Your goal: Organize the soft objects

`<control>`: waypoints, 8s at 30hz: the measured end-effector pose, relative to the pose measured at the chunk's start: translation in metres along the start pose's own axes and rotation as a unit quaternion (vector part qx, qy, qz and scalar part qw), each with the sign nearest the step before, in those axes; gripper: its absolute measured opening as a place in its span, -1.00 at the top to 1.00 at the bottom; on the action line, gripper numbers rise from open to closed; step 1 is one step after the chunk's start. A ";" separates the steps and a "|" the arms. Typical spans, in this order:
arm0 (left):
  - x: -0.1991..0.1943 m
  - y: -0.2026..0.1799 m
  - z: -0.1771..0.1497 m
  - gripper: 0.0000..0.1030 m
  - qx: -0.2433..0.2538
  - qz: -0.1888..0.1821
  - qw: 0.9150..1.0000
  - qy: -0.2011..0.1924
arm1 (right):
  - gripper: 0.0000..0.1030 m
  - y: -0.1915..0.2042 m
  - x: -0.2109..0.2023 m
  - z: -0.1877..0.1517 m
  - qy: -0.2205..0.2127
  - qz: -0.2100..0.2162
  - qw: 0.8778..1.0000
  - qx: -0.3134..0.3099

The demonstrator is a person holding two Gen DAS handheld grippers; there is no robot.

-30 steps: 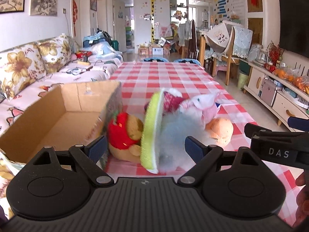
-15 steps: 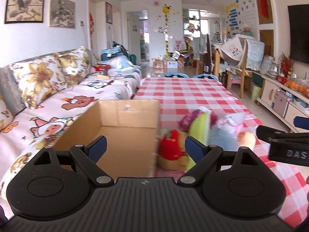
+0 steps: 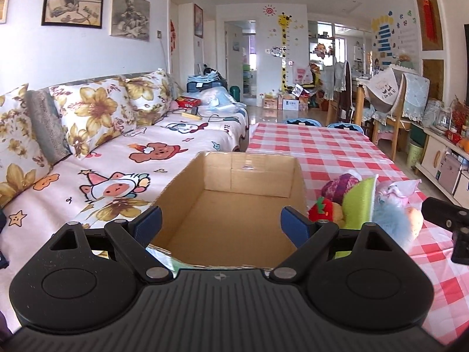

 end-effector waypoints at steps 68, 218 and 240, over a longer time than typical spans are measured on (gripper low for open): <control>-0.046 -0.171 -0.034 -0.28 0.167 -0.190 0.965 0.070 | -0.54 -0.160 0.154 -0.074 0.211 0.005 0.961 0.181; -0.061 -0.063 0.069 0.02 -0.111 -0.228 0.967 0.029 | 0.02 -0.090 0.081 0.024 0.058 0.086 0.978 0.178; -0.060 0.006 0.074 0.06 -0.104 -0.127 0.986 0.007 | 0.01 0.031 0.102 0.040 0.066 0.235 0.962 0.123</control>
Point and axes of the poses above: each gripper's, at about its wrist camera, not at the fingertips, and x roughly the way its jaws point, y to its left, z to its top, the point moved 7 cm from there along x, roughly the way its jaws point, and after that the axes turned 2 degrees about y, right-handed, at the moved point
